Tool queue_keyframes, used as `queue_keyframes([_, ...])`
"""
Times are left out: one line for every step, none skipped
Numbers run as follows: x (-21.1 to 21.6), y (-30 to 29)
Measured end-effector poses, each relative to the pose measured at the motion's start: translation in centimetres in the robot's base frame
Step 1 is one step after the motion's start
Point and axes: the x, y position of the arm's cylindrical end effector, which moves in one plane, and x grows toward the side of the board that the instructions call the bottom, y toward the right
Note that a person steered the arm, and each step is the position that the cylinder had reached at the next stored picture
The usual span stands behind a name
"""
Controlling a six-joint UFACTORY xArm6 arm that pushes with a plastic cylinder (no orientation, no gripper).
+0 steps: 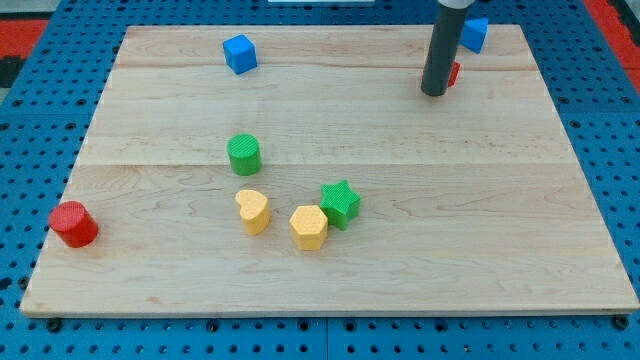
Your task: Push the red star up and left a bit
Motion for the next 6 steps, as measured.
queue_keyframes([3.2,-5.7])
queue_keyframes([5.1,-7.2])
queue_keyframes([5.1,-7.6])
queue_keyframes([5.6,-7.6])
queue_keyframes([6.1,-7.6])
queue_keyframes([6.1,-7.6])
